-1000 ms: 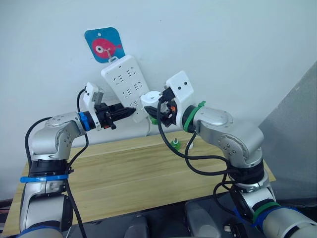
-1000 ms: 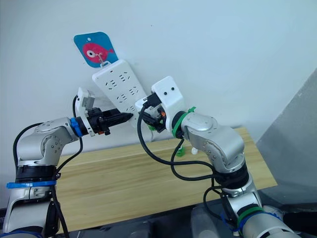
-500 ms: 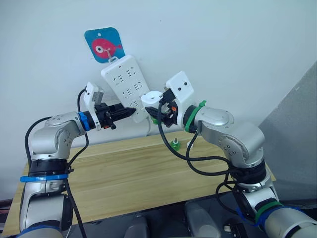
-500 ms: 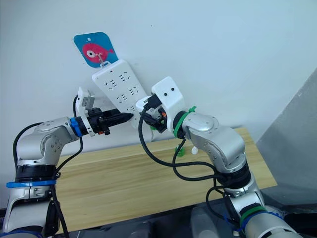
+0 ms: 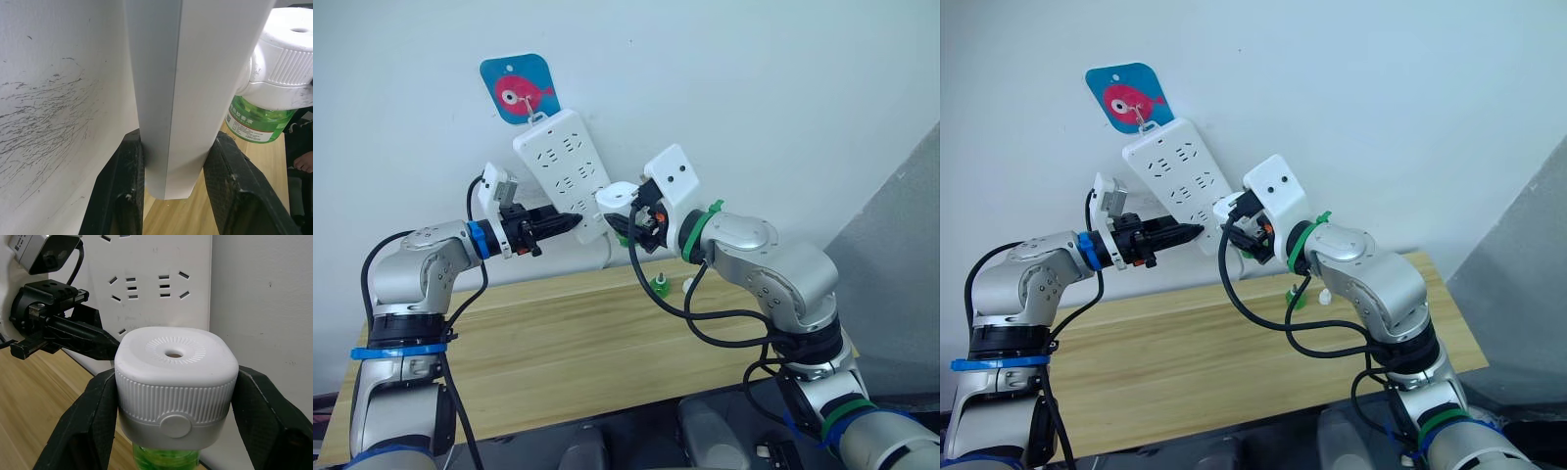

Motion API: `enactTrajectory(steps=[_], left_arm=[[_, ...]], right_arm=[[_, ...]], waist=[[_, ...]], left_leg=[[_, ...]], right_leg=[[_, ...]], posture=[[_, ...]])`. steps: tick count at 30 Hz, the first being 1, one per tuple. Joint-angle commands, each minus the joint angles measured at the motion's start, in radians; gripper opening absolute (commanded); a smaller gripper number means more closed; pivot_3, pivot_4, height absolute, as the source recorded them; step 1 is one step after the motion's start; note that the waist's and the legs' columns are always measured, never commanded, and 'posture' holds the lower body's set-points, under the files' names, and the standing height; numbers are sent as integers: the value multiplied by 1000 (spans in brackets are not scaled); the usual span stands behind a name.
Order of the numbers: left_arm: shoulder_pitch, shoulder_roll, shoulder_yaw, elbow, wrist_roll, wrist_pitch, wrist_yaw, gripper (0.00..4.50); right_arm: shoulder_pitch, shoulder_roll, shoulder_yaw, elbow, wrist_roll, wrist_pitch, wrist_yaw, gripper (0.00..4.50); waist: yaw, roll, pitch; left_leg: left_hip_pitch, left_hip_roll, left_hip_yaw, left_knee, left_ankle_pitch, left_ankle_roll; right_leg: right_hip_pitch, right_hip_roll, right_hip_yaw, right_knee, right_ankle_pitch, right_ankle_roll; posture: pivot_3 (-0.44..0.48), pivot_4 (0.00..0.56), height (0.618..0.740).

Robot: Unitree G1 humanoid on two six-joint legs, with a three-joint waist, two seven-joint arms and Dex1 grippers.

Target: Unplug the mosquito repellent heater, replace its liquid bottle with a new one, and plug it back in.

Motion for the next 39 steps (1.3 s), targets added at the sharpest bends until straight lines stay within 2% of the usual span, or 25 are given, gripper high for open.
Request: enactTrajectory(steps=[1,13,22,27,39], left_arm=[[-19,6,-12,-50,-28,0,-34,1292],[-22,-12,-29,-82,-33,-9,-38,1292],[-29,-25,-26,-93,-46,12,-31,1292],[-36,-37,-18,-97,-61,33,-22,1292],[-40,-37,-9,-102,-69,67,-44,1292]], right_arm=[[-9,11,-16,-19,-18,-34,-8,2939],[-91,28,24,46,-54,-10,-13,2939],[-113,119,23,89,-84,-7,-51,2939],[-81,192,18,95,-108,-36,-92,2939],[38,194,85,167,-172,-302,-10,2939]], waist=[[0,0,0],[-1,0,0],[-7,0,0],[-15,0,0],[-21,0,0]], left_leg=[[0,0,0,0,0,0],[0,0,0,0,0,0],[0,0,0,0,0,0],[1,0,0,1,1,-1],[4,0,0,1,1,-2]], right_leg=[[0,0,0,0,0,0],[0,0,0,0,0,0],[0,0,0,1,0,0],[0,0,0,3,1,-1],[0,1,0,6,1,-1]], posture=[[-233,123,740],[-239,124,740],[-240,128,740],[-240,128,740],[-237,126,740]])
